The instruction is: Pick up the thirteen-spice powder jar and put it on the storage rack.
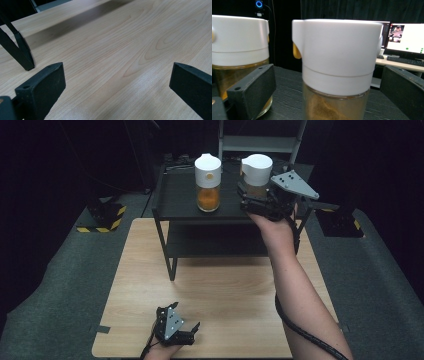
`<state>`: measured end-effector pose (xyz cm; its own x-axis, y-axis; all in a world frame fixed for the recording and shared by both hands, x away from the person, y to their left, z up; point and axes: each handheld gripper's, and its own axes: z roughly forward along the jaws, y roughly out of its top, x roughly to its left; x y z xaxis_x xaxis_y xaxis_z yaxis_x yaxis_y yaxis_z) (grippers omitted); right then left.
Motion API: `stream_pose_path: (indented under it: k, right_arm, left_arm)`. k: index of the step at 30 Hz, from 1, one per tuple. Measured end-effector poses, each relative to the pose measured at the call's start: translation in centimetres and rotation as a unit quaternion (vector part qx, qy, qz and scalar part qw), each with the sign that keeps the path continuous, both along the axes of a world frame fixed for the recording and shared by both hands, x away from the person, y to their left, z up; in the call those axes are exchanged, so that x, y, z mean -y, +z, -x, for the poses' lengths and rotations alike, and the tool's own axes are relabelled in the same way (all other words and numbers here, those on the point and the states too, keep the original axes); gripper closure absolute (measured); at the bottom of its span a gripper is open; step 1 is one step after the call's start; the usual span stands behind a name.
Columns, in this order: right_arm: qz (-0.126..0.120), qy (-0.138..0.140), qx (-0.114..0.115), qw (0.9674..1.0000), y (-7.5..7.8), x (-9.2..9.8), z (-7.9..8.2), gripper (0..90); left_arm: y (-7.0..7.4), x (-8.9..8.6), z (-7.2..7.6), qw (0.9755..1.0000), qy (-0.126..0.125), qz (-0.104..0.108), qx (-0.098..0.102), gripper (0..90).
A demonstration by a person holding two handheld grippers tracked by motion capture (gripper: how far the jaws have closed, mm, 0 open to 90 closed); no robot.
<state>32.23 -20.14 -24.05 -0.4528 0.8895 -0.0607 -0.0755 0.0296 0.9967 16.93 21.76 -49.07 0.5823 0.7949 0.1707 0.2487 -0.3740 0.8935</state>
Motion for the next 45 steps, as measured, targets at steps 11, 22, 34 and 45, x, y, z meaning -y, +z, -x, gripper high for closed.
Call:
stream_pose_path:
  k: [11,22,34,45]
  right_arm:
    - [0.003,0.011,0.011,0.9999,-0.9,0.5,2.3,0.0]
    - [0.006,0.022,0.028,0.9994,-2.1,1.5,4.7,0.0]
    - [0.024,0.033,0.035,0.9986,-4.8,2.8,7.5,0.0]
    - [0.051,0.046,0.022,0.9974,-8.1,3.7,9.3,0.0]
  left_arm:
    - [0.0,0.2,0.1,1.0,0.002,-0.004,0.001,0.6]
    - [0.0,0.0,0.1,1.0,0.003,0.002,0.0,0.6]
    - [-0.1,0.0,0.2,1.0,0.003,0.001,0.003,0.6]
    - [0.0,0.2,0.2,1.0,0.004,-0.002,0.001,0.6]
